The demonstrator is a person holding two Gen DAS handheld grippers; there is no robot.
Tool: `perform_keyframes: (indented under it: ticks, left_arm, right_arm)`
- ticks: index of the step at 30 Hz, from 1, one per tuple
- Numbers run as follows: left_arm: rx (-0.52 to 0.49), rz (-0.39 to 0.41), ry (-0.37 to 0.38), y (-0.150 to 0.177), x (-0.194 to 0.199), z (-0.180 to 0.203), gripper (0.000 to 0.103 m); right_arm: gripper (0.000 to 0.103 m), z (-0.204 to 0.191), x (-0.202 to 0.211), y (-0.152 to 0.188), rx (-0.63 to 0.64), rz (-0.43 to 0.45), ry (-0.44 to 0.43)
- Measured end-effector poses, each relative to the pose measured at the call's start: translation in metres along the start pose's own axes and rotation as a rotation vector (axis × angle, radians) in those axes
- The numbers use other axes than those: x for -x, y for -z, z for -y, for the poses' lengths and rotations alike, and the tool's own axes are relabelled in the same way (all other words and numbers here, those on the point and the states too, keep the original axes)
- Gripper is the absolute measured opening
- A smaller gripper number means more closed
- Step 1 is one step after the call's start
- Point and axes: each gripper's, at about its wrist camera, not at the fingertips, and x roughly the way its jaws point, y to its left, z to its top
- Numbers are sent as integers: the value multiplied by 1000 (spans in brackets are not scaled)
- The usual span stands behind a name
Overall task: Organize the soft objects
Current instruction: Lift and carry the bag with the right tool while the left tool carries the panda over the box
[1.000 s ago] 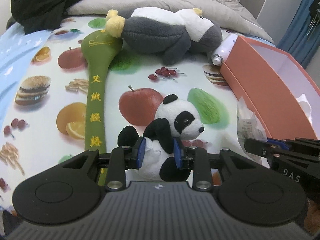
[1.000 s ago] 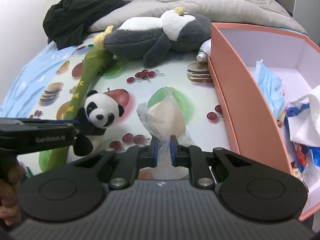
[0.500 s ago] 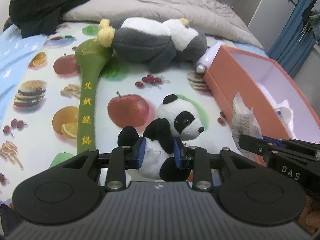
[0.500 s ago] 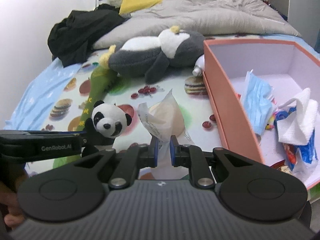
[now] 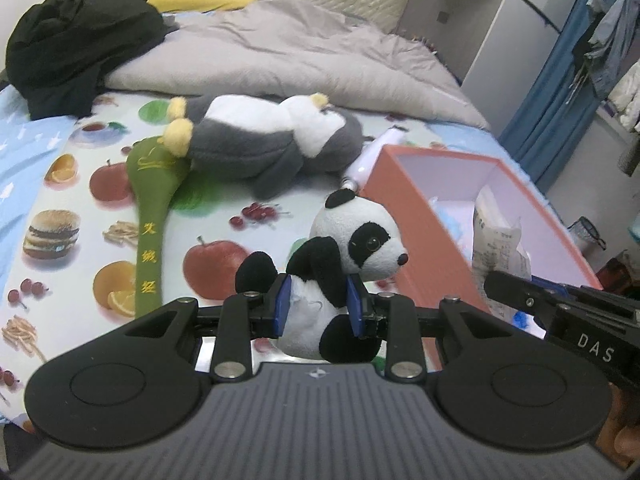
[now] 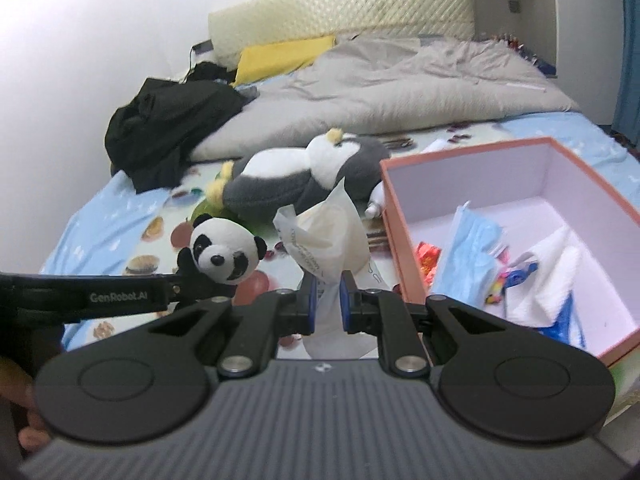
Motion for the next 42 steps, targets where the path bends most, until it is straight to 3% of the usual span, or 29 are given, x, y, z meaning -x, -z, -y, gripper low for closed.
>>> perform_keyframes:
  ticks: [24,42]
  left_arm:
    - [-110,-57,165,-1,1,100,34]
    - [-174,-135,194,-37,-70,164,35]
  right_arm:
    - [16,68,73,15,-110,89,137]
    - [17,141,47,7,-211,66,172]
